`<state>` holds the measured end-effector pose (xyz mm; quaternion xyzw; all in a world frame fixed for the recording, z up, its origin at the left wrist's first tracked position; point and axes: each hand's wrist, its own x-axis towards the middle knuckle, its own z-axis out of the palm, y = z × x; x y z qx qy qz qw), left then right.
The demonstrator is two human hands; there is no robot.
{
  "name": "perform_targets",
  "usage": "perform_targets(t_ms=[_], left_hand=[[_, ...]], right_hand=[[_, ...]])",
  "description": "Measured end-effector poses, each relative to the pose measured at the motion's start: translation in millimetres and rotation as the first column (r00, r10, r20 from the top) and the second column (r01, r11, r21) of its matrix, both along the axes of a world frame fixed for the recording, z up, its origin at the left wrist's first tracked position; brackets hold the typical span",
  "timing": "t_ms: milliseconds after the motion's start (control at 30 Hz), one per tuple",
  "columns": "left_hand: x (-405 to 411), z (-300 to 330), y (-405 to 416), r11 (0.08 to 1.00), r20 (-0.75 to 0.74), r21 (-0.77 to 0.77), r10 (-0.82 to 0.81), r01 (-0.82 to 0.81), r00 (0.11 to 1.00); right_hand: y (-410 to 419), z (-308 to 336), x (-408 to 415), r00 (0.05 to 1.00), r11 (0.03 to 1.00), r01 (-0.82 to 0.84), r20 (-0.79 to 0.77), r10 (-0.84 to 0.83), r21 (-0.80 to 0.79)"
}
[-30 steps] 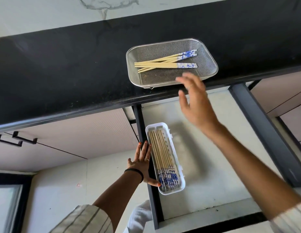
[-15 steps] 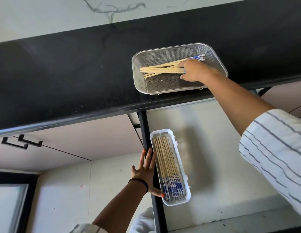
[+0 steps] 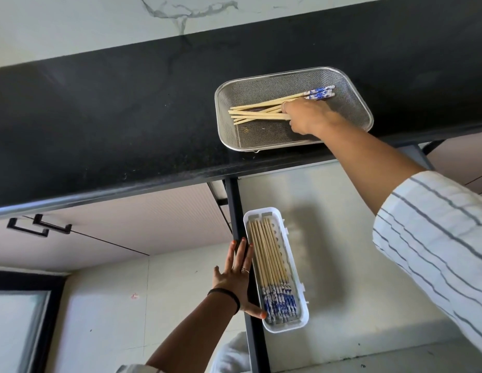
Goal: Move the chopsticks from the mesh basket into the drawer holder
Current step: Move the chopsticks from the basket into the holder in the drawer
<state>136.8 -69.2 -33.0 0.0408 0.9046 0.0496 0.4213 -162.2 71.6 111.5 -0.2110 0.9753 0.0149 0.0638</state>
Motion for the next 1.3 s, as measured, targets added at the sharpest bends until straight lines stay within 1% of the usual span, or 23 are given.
perform_targets(t_ms=[100, 200, 300, 400, 467, 533, 633, 700, 733, 767, 800, 833, 933, 1000, 1100, 1300], left_hand=[[0.0, 0.6, -1.1, 1.000, -0.001, 0.006, 0.004, -0.004, 1.000], [0.6, 0.4, -2.5, 1.000, 0.000, 0.004, 0.004, -0.004, 1.000], [1.1, 0.1, -2.4, 1.000, 0.006, 0.009, 0.004, -0.004, 1.000], [1.1, 1.2, -2.7, 1.000, 0.002, 0.004, 0.006, -0.006, 1.000], [1.0, 2.2, -2.7, 1.000, 0.004, -0.004, 0.002, -0.002, 1.000], [0.2, 2.7, -1.9, 1.000, 0.004, -0.001, 0.001, -0.001, 1.000], [-2.0, 3.9, -1.9, 1.000, -0.002, -0.006, -0.011, 0.011, 1.000], [-1.4, 3.5, -2.3, 1.000, -0.002, -0.015, -0.017, 0.017, 1.000], [-0.8, 2.8, -2.6, 1.000, -0.004, -0.019, -0.018, 0.018, 1.000], [-0.2, 1.7, -2.4, 1.000, -0.006, -0.021, -0.020, 0.019, 1.000], [0.4, 0.8, -2.2, 1.000, -0.008, -0.021, -0.019, 0.019, 1.000], [0.5, 0.1, -2.1, 1.000, -0.009, -0.018, -0.014, 0.014, 1.000], [-0.6, 0.1, -1.7, 1.000, -0.012, -0.011, -0.008, 0.008, 1.000], [-1.3, 0.7, -1.3, 1.000, -0.012, -0.012, -0.010, 0.010, 1.000], [-1.7, 1.9, -0.4, 1.000, -0.022, -0.017, -0.010, 0.010, 1.000], [-0.4, 0.2, -0.6, 1.000, -0.014, -0.027, -0.010, 0.009, 1.000]], right_hand=[[2.2, 3.9, 2.3, 1.000, 1.000, -0.004, 0.016, 0.004, -0.011], [6.2, 11.6, 6.0, 1.000, 0.998, -0.005, 0.019, 0.007, -0.065], [11.4, 20.5, 13.2, 1.000, 0.992, -0.016, -0.023, 0.014, -0.123], [14.4, 34.9, 27.1, 0.998, 0.977, -0.023, -0.069, 0.008, -0.214], [15.6, 47.1, 42.2, 0.998, 0.951, -0.023, -0.066, 0.002, -0.308], [20.2, 60.1, 63.9, 1.000, 0.895, -0.011, -0.006, 0.009, -0.446], [33.2, 74.9, 108.9, 0.985, 0.727, 0.060, 0.158, 0.068, -0.684], [43.1, 73.5, 142.1, 0.947, 0.611, 0.149, 0.290, 0.137, -0.778], [48.6, 67.3, 158.3, 0.912, 0.564, 0.206, 0.366, 0.185, -0.799], [53.3, 58.1, 174.6, 0.870, 0.542, 0.261, 0.437, 0.226, -0.799], [57.5, 46.3, 190.1, 0.830, 0.548, 0.308, 0.501, 0.245, -0.778], [60.8, 31.8, 203.9, 0.795, 0.579, 0.348, 0.559, 0.235, -0.738], [61.3, -18.9, 239.8, 0.706, 0.681, 0.452, 0.698, 0.122, -0.576], [53.0, -50.7, 257.7, 0.654, 0.716, 0.520, 0.756, 0.018, -0.467], [35.3, -88.8, 272.2, 0.603, 0.722, 0.598, 0.788, -0.121, -0.347], [3.7, -128.7, 267.4, 0.629, 0.754, 0.626, 0.701, -0.336, -0.200]])
